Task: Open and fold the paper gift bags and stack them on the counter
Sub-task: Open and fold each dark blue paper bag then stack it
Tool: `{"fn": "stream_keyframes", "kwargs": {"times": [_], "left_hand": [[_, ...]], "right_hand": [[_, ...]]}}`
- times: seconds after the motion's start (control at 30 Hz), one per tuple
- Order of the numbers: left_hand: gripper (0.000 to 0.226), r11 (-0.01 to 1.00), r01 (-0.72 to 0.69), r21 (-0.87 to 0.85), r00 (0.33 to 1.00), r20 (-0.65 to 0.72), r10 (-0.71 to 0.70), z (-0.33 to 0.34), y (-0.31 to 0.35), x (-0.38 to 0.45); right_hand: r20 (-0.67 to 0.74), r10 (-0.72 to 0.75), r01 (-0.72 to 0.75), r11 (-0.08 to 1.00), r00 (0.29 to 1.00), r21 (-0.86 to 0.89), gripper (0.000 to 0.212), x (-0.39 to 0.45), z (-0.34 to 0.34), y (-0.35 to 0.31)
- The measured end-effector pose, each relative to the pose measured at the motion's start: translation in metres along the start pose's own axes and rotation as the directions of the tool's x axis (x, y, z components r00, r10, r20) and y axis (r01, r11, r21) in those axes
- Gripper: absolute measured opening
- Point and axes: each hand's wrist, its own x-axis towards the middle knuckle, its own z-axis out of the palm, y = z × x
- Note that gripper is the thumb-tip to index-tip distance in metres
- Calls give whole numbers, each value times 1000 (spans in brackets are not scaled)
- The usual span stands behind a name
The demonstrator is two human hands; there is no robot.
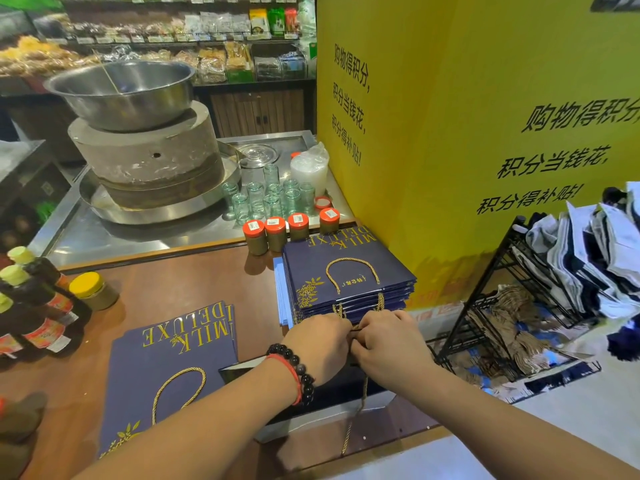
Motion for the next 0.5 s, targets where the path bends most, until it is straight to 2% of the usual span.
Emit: {"fn": "stream_keyframes", "kwargs": {"times": [0.23,0.37,0.5], "left_hand": [[19,1000,10,5,1000,19,-10,0,2,0],[24,999,20,39,997,78,-23,-4,4,1],[23,999,22,43,997,69,-25,-4,4,0]], "right_hand": [[-33,-46,47,998,998,41,38,-2,3,5],[-59,-59,62,997,996,44,45,-2,6,7],[-89,-73,78,996,993,46,50,-3,7,7]]}}
